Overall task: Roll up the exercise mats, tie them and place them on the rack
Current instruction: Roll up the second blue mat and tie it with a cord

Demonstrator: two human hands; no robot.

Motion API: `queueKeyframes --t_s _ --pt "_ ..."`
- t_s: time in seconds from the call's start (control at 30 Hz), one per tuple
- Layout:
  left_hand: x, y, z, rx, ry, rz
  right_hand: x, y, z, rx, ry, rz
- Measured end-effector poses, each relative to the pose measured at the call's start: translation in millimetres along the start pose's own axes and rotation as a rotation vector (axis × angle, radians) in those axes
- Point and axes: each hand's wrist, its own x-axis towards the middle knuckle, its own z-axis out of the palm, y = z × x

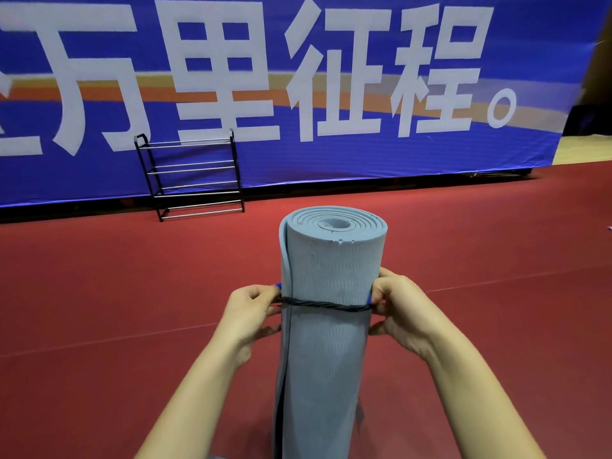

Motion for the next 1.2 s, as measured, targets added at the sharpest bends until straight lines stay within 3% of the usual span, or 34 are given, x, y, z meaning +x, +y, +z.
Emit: queueKeyframes --t_s 0.2,0.37,0.57,0.77,1.0,1.2 --pt "-1.4 2.6 3.7 -0.044 -0.031 -0.043 13.4 17.5 4.6 -0.027 0.172 -0.133" --pt "4.5 0.3 2.1 -0.072 -0.120 -0.069 23.1 29.6 5.6 -0.045 0.190 -0.188" --pt "15.3 -7.2 4.1 0.053 0.003 0.052 34.1 36.8 -3.8 -0.246 0.277 -0.209" --pt "14.3 -7.5 2.5 0.046 -0.033 0.100 27.8 31.1 -11.0 -0.116 0.290 -0.152" --pt "16.6 -9.8 -4.9 -0.003 -0.028 0.024 26.0 33.6 -15.6 -0.076 0.278 -0.131" --pt "15.0 -21.1 -6.8 0.106 0.033 0.111 37.6 50.5 -16.7 -0.141 0.412 -0.181"
